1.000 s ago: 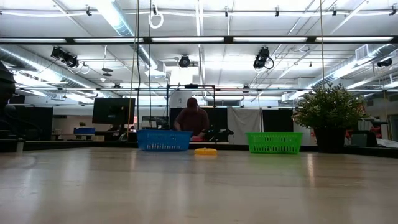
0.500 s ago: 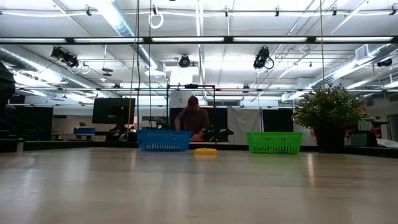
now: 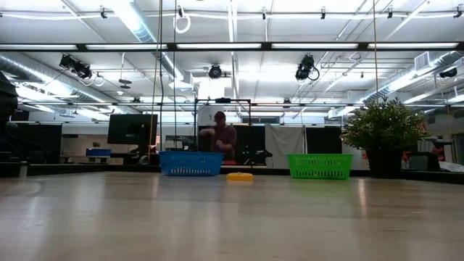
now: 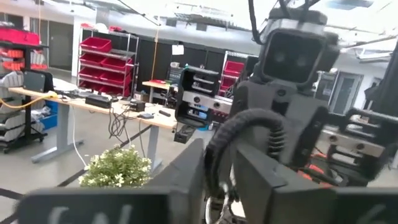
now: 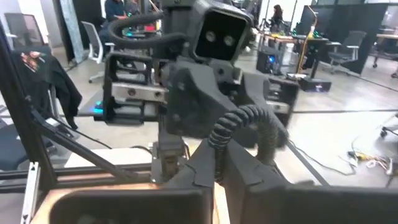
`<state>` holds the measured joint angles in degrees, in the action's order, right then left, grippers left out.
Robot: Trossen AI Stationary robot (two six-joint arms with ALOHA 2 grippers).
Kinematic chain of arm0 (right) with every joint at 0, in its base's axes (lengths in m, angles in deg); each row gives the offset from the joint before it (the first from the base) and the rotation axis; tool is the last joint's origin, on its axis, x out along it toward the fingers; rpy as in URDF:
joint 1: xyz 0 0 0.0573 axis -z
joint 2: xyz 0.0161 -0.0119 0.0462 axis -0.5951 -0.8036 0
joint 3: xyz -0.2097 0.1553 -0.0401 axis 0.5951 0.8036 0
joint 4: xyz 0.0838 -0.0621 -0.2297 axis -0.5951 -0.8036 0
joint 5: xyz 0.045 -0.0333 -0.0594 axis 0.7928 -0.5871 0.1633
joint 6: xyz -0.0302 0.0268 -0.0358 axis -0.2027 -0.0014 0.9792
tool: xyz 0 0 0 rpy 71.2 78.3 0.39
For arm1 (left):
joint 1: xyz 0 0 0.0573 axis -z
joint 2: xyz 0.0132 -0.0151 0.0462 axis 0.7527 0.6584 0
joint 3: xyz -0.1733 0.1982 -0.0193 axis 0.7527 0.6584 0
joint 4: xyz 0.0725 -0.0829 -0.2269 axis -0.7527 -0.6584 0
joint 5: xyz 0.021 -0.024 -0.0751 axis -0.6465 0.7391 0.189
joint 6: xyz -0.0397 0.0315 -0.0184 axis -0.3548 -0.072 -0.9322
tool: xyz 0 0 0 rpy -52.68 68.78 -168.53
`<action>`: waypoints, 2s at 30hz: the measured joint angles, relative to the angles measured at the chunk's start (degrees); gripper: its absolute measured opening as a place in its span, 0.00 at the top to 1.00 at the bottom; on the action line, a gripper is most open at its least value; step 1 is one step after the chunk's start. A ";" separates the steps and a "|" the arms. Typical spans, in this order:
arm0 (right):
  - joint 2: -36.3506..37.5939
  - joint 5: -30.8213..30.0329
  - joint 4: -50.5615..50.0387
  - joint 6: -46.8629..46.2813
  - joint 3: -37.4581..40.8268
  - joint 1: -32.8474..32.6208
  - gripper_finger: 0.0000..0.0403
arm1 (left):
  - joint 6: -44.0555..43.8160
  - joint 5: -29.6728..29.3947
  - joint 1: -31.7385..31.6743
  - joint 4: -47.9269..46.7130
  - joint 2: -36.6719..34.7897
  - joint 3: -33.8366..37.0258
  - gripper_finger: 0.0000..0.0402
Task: Sort spring keychains
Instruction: Put the black spring keychain into the green bin
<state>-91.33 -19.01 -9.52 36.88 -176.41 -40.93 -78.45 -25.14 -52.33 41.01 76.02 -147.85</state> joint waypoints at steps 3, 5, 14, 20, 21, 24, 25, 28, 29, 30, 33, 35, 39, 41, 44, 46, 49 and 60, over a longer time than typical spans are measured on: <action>1.30 -1.80 -2.43 0.00 0.00 -0.02 0.98 | -0.14 0.01 0.02 0.05 -1.04 -0.01 0.70; 2.60 -2.56 -4.31 -0.24 0.00 -0.02 0.98 | -0.12 0.01 0.02 -0.83 -2.16 -0.01 0.63; 11.20 -4.54 -18.35 -7.08 0.00 -1.69 0.99 | -0.03 -1.74 -0.04 -12.26 -8.47 -0.05 0.46; 15.33 -10.70 -23.78 -10.15 -0.01 -4.47 0.99 | -0.04 -4.11 -0.07 -14.92 -9.71 -0.05 0.44; 15.63 -12.17 -23.74 -10.66 -0.02 -4.52 0.99 | -0.05 -4.21 -0.07 -14.99 -9.71 -0.05 0.44; 15.76 -19.56 -22.63 -14.21 -0.02 -4.27 0.98 | -0.07 -5.30 -0.07 -14.99 -9.37 -0.05 0.44; 15.67 -23.18 -22.29 -15.45 -0.02 -4.04 0.98 | -0.13 -5.45 -0.07 -15.05 -9.25 -0.05 0.44; 14.74 -35.56 -21.34 -19.11 -0.03 -2.28 0.98 | -0.16 -5.69 -0.07 -15.17 -9.17 -0.03 0.44; 14.34 -39.01 -21.36 -20.41 -0.03 -1.32 0.98 | -0.17 -5.98 -0.07 -15.05 -9.22 -0.03 0.44; 13.93 -41.16 -21.45 -21.52 -0.03 -0.11 0.98 | -0.18 -6.26 -0.07 -15.09 -9.22 -0.03 0.44; 12.83 -41.36 -21.52 -22.79 -0.04 4.22 0.98 | -0.23 -6.59 -0.07 -15.31 -9.20 -0.03 0.44; 12.07 -38.11 -21.53 -22.74 -0.04 7.12 0.98 | -1.11 -6.65 -0.07 -15.27 -9.20 -0.03 0.44; 10.23 -31.00 -23.15 -22.69 -0.04 13.69 0.98 | -2.02 -6.67 -0.07 -15.29 -9.20 -0.03 0.44; 8.94 -27.33 -24.35 -23.27 -0.04 17.28 0.98 | -2.11 -6.66 -0.07 -15.30 -9.20 -0.03 0.44; 6.96 -19.18 -27.89 -25.35 -0.04 23.91 0.98 | -2.61 -6.66 -0.07 -15.31 -9.20 -0.03 0.44; 5.44 -13.71 -30.86 -27.32 -0.04 27.54 0.98 | -2.93 -6.66 -0.07 -15.31 -9.20 -0.03 0.44; 2.72 -6.50 -35.70 -29.71 -0.04 32.25 0.97 | -3.09 -6.66 -0.07 -15.31 -9.20 -0.03 0.44; -10.28 5.62 -45.39 -29.39 -0.04 40.29 0.97 | -3.22 -6.66 -0.07 -16.64 -9.16 -0.03 0.44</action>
<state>-101.61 -13.40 -54.91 7.49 -176.45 -0.63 -81.67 -31.80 -52.40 24.37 66.86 -147.88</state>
